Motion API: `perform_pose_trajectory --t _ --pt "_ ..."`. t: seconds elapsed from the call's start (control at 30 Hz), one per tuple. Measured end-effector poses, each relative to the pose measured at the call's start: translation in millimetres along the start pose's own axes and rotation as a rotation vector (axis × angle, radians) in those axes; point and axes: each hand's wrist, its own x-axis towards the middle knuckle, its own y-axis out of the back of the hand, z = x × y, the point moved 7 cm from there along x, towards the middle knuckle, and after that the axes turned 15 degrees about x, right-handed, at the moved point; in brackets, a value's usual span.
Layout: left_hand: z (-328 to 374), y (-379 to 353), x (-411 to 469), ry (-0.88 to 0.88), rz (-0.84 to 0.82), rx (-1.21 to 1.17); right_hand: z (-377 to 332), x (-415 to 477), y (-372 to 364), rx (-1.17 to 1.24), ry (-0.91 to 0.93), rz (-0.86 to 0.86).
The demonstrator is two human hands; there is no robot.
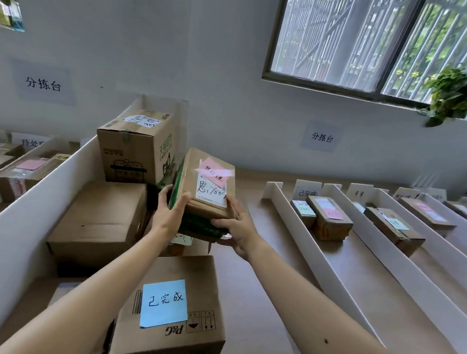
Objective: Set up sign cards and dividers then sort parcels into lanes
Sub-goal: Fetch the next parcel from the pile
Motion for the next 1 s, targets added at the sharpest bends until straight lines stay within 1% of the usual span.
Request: perform_pose_trajectory --t 0.07,0.2,0.5,0.8,0.9,1.0 --pt "5 -15 -1 -0.022 -0.056 -0.018 -8 -3 11 0.03 0.028 0.011" --pt "17 -48 -1 -0.066 -0.146 0.024 -22 -11 44 0.057 0.074 0.067" --pt "49 -125 -21 -0.194 -0.315 0.221 -52 -44 127 0.006 0.125 0.185" --pt "112 -218 -81 -0.433 -0.306 0.293 -96 -90 229 -0.093 0.184 0.265" --pt "127 -255 -100 -0.481 -0.333 0.348 -110 -111 268 -0.105 0.187 0.276" --pt "140 -297 -122 -0.494 -0.372 0.332 -131 -139 310 -0.136 0.216 0.291"
